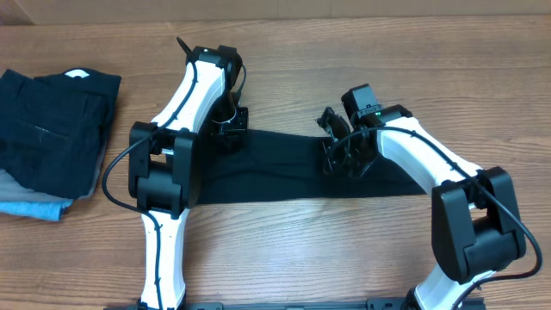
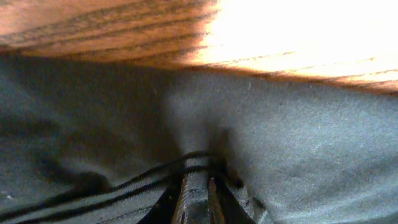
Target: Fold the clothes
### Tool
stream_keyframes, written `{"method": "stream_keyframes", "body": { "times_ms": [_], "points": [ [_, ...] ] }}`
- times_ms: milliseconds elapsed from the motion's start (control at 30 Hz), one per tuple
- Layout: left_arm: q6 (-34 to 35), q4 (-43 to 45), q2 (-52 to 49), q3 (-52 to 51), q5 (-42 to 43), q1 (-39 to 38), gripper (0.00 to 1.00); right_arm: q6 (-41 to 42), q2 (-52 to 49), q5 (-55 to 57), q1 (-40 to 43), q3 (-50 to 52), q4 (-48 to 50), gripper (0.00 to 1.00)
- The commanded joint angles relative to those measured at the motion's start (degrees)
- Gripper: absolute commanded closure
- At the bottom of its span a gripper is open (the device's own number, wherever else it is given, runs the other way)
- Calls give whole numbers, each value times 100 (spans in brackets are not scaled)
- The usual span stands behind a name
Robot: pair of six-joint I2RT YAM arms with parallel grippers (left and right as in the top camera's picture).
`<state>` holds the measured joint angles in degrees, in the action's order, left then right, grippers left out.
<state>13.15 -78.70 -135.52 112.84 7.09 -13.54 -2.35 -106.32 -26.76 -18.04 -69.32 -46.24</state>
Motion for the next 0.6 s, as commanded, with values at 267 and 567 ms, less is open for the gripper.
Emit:
{"method": "stream_keyframes", "body": {
  "times_ms": [267,567],
  "points": [
    [-140,9,164,-35,-2,-35,80,-114,-140,678,-66,446,1075,96],
    [-136,57,164,-35,-2,-35,80,-70,-140,225,-66,1047,616,96]
  ]
}}
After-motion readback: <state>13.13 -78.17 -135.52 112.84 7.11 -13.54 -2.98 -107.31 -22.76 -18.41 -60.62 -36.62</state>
